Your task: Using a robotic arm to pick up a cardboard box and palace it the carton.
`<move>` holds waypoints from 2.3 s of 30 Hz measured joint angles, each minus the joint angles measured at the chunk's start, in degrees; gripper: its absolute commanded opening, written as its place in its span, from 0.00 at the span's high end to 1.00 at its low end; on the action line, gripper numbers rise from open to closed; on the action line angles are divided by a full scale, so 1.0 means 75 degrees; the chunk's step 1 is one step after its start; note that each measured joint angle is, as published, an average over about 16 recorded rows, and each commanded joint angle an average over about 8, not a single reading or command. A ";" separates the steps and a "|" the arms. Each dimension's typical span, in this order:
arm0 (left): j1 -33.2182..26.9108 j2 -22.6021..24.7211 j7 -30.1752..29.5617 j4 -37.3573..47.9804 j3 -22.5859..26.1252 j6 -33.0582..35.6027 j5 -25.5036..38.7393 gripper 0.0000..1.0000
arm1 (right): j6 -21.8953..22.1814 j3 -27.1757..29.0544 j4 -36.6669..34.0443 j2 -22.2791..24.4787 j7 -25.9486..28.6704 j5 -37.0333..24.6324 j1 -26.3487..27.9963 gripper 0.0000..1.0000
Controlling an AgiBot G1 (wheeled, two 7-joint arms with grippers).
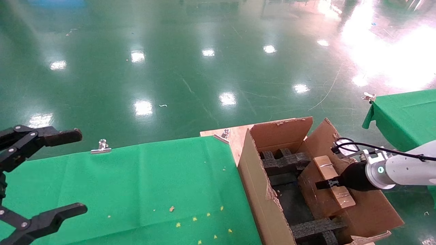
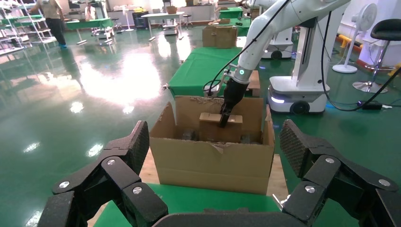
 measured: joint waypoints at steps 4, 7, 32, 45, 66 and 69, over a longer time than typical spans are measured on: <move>0.0000 0.0000 0.0000 0.0000 0.0000 0.0000 0.0000 0.00 | 0.0005 0.0012 -0.0188 -0.0125 -0.0103 0.0086 -0.0169 1.00; 0.0000 0.0000 0.0000 0.0000 0.0001 0.0000 0.0000 0.00 | -0.0009 0.0030 -0.0351 -0.0226 -0.0198 0.0163 -0.0294 1.00; 0.0002 -0.0001 0.0001 0.0003 0.0001 -0.0003 -0.0006 0.00 | -0.0175 0.0167 -0.0900 -0.0533 -0.0606 0.0493 -0.0614 0.00; 0.0001 -0.0001 0.0002 0.0004 0.0002 -0.0003 -0.0007 0.00 | -0.0227 0.0222 -0.0690 -0.0352 -0.0664 0.0471 -0.0357 0.00; 0.0001 -0.0002 0.0003 0.0004 0.0003 -0.0003 -0.0008 0.00 | 0.0344 0.1440 0.2718 0.1362 -0.2055 0.1254 0.1098 0.00; 0.0001 -0.0002 0.0003 0.0004 0.0004 -0.0003 -0.0008 0.00 | 0.0222 0.1721 0.3347 0.1660 -0.2563 0.1699 0.1147 0.00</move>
